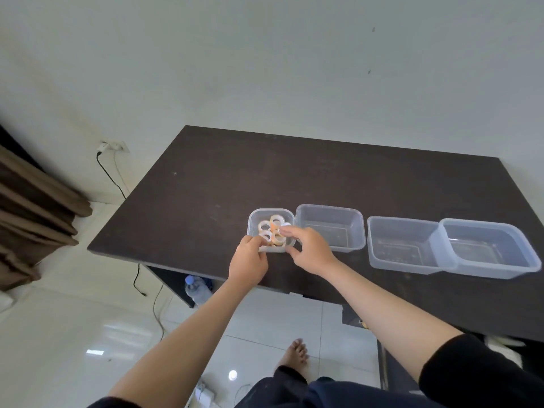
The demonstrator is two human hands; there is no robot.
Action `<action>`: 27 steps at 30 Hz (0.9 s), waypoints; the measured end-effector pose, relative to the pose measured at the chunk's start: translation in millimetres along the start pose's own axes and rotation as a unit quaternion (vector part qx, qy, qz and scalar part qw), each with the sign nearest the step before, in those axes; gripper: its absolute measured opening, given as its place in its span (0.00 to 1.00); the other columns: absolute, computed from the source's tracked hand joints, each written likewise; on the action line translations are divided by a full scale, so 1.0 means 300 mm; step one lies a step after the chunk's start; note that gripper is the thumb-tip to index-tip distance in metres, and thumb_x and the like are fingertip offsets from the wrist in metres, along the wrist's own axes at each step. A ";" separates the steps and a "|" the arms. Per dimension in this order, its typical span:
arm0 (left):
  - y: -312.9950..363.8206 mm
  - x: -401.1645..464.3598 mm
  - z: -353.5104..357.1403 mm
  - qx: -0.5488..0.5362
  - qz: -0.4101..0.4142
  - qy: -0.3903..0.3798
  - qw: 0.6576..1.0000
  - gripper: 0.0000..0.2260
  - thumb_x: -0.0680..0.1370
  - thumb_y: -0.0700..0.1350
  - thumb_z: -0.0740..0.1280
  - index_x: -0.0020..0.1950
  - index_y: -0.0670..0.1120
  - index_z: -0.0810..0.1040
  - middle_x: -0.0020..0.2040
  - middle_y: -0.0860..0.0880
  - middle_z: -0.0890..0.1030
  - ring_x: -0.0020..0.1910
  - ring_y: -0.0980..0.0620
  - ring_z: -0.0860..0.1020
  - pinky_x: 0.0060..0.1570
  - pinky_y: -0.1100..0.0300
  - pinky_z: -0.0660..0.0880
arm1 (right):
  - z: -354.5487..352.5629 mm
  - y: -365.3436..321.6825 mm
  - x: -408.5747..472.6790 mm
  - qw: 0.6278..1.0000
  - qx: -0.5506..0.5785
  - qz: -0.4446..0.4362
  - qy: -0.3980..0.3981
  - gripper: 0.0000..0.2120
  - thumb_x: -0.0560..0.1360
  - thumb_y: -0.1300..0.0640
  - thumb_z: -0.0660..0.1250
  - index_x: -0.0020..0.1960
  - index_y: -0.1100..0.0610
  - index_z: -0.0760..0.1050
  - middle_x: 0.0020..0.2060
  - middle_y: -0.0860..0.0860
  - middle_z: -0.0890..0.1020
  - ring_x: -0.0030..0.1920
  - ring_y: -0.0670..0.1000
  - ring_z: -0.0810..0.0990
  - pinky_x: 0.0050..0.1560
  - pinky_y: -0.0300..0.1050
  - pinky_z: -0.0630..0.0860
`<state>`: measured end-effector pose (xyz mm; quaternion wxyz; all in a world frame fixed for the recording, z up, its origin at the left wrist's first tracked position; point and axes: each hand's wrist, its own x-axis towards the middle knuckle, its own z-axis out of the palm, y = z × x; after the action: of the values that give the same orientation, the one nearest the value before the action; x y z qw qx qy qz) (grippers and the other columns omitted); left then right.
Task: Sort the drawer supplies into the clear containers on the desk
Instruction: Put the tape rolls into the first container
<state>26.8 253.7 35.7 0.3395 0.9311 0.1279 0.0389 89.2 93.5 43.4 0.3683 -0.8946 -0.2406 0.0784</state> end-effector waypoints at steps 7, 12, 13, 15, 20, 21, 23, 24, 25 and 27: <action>0.024 -0.174 0.083 -0.029 0.015 -0.024 0.999 0.11 0.75 0.37 0.62 0.57 0.44 0.77 0.56 0.47 0.76 0.54 0.48 0.77 0.51 0.53 0.76 | 0.000 0.031 -0.234 0.996 0.033 0.071 0.041 0.20 0.74 0.60 0.67 0.65 0.50 0.74 0.56 0.44 0.82 0.55 0.47 0.76 0.57 0.44 0.74; 0.092 -0.274 0.195 -0.045 0.043 -0.064 0.996 0.11 0.76 0.36 0.62 0.55 0.43 0.78 0.54 0.47 0.76 0.52 0.49 0.78 0.51 0.57 0.75 | -0.019 0.115 -0.425 0.988 0.049 0.124 0.078 0.14 0.73 0.60 0.68 0.58 0.53 0.78 0.51 0.47 0.83 0.51 0.47 0.79 0.54 0.45 0.77; 0.110 -0.292 0.223 -0.046 0.052 -0.076 0.995 0.10 0.76 0.36 0.62 0.55 0.43 0.78 0.54 0.47 0.76 0.52 0.49 0.77 0.51 0.58 0.74 | -0.027 0.135 -0.463 0.987 0.047 0.135 0.079 0.13 0.73 0.60 0.68 0.57 0.54 0.78 0.50 0.48 0.83 0.50 0.47 0.79 0.53 0.44 0.77; 0.151 -0.329 0.284 -0.044 0.068 -0.103 0.991 0.10 0.76 0.37 0.62 0.55 0.43 0.77 0.54 0.46 0.76 0.52 0.48 0.78 0.51 0.58 0.74 | -0.045 0.185 -0.538 0.984 0.038 0.155 0.072 0.12 0.74 0.59 0.68 0.56 0.55 0.79 0.50 0.49 0.83 0.50 0.47 0.79 0.52 0.44 0.77; 0.286 -0.422 0.454 -0.045 0.078 -0.156 0.984 0.09 0.77 0.40 0.62 0.56 0.44 0.77 0.55 0.48 0.76 0.52 0.50 0.78 0.53 0.56 0.76 | -0.128 0.353 -0.708 0.976 0.026 0.215 0.026 0.08 0.73 0.58 0.66 0.51 0.55 0.79 0.46 0.52 0.83 0.45 0.51 0.80 0.48 0.50 0.79; 0.317 -0.443 0.491 -0.049 0.075 -0.162 0.983 0.09 0.77 0.40 0.62 0.56 0.45 0.77 0.55 0.49 0.76 0.52 0.50 0.78 0.53 0.55 0.76 | -0.149 0.391 -0.742 0.975 0.020 0.222 0.021 0.07 0.72 0.58 0.66 0.50 0.56 0.79 0.44 0.52 0.83 0.44 0.52 0.80 0.48 0.52 0.79; 0.382 -0.488 0.567 -0.058 0.067 -0.175 0.981 0.09 0.77 0.40 0.62 0.56 0.45 0.77 0.55 0.49 0.76 0.52 0.51 0.78 0.52 0.56 0.76 | -0.197 0.463 -0.811 0.970 0.016 0.243 0.011 0.07 0.71 0.59 0.66 0.49 0.55 0.79 0.42 0.51 0.82 0.42 0.52 0.79 0.48 0.51 0.79; 0.415 -0.514 0.608 -0.060 0.062 -0.184 0.979 0.09 0.77 0.40 0.61 0.56 0.46 0.77 0.55 0.49 0.76 0.52 0.51 0.78 0.53 0.57 0.76 | -0.220 0.503 -0.848 0.967 0.015 0.255 0.005 0.08 0.71 0.59 0.67 0.51 0.55 0.79 0.43 0.50 0.82 0.43 0.51 0.79 0.49 0.50 0.78; 0.449 -0.539 0.649 -0.059 0.059 -0.195 0.977 0.09 0.77 0.40 0.62 0.56 0.46 0.77 0.56 0.49 0.76 0.51 0.51 0.77 0.53 0.58 0.76 | -0.246 0.541 -0.884 0.964 0.012 0.266 0.003 0.10 0.71 0.60 0.67 0.52 0.55 0.79 0.44 0.50 0.82 0.44 0.50 0.79 0.50 0.48 0.78; 0.512 -0.585 0.734 -0.056 0.060 -0.223 0.971 0.10 0.77 0.40 0.63 0.57 0.46 0.77 0.56 0.49 0.76 0.51 0.51 0.77 0.53 0.59 0.75 | -0.295 0.625 -0.953 0.958 0.006 0.288 0.007 0.12 0.71 0.60 0.67 0.53 0.54 0.79 0.46 0.50 0.83 0.47 0.50 0.80 0.51 0.47 0.77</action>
<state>-74.8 -42.8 -32.0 0.4078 0.9019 -0.0094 -0.1419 -62.2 -216.1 -34.3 0.3368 -0.9244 0.0301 0.1764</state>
